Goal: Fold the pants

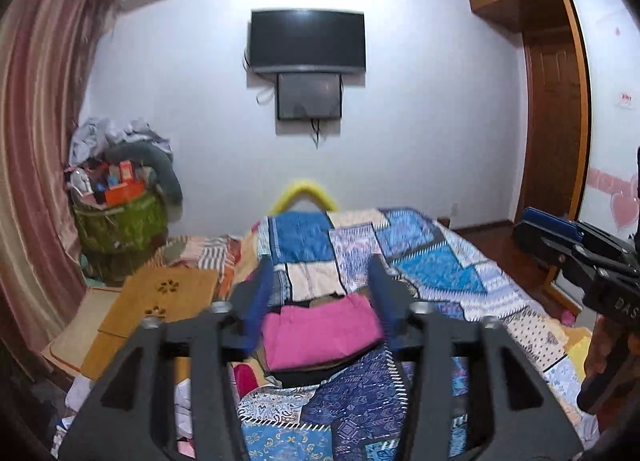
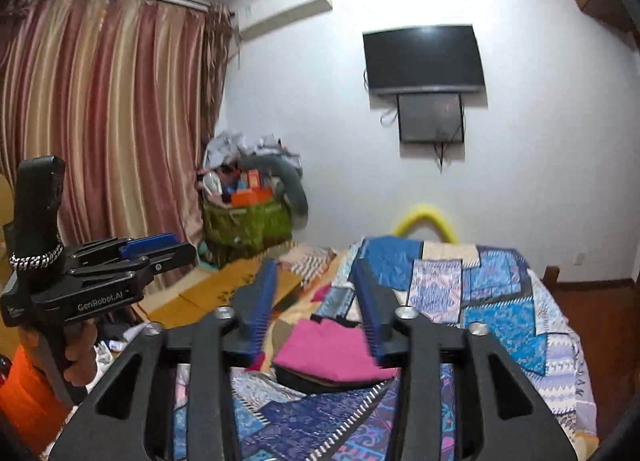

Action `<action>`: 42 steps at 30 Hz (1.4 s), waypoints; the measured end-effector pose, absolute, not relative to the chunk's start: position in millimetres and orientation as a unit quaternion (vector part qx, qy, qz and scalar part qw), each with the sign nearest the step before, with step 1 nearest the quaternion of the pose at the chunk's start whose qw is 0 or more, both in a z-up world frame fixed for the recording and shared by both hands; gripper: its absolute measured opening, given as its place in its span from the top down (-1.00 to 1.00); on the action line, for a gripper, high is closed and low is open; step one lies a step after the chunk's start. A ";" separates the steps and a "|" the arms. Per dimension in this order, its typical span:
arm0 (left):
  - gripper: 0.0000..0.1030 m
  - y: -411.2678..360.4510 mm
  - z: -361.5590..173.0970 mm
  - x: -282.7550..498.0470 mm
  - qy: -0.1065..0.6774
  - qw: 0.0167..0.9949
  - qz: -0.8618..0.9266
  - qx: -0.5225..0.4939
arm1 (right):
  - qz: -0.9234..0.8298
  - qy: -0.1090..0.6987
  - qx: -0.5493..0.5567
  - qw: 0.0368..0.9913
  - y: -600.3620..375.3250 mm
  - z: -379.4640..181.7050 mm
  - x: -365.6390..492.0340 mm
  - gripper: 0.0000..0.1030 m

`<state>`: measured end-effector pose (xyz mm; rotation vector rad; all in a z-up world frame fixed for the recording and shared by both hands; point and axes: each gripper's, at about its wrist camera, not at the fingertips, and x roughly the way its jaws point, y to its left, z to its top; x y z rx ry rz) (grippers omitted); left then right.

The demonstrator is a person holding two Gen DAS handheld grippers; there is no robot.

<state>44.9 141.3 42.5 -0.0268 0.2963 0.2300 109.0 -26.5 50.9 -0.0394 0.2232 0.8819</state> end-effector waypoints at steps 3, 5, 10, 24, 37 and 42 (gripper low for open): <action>-0.41 132.7 47.5 25.0 0.125 0.985 0.121 -0.015 | 0.417 0.083 -0.012 0.905 -36.2 55.4 91.8 -0.17; -0.60 127.6 49.3 15.9 0.116 0.985 0.125 -0.016 | 0.410 0.074 -0.012 0.909 -39.5 56.9 85.0 -0.41; -0.87 122.2 49.5 5.0 0.107 0.986 0.127 -0.019 | 0.394 0.064 -0.001 0.917 -45.2 57.4 78.5 -0.81; -0.99 118.3 45.3 -2.9 0.098 0.986 0.136 -0.015 | 0.380 0.065 0.007 0.923 -50.7 52.4 64.8 -0.99; -0.99 121.3 38.0 3.3 0.106 0.985 0.138 -0.019 | 0.378 0.080 0.006 0.922 -50.0 45.9 66.3 -0.99; -0.99 123.0 36.5 6.7 0.109 0.984 0.138 -0.023 | 0.378 0.086 0.005 0.922 -50.7 44.8 66.9 -0.99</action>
